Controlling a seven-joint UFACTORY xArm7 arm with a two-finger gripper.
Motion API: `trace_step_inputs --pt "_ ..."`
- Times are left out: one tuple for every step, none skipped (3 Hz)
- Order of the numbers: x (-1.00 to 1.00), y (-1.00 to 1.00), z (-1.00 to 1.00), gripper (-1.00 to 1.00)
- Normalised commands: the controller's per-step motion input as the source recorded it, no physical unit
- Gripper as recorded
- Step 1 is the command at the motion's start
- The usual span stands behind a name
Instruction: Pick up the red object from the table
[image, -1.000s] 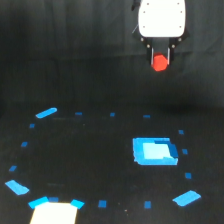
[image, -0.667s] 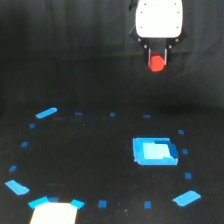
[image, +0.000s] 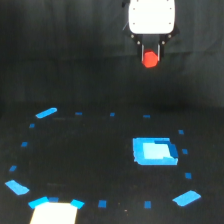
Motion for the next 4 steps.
trace_step_inputs --pt "-0.71 0.11 0.02 -0.97" --pt "-0.45 -0.03 0.03 -1.00" --pt "-0.36 -0.14 -0.06 -0.99" --pt "0.01 -0.09 -0.22 -1.00"
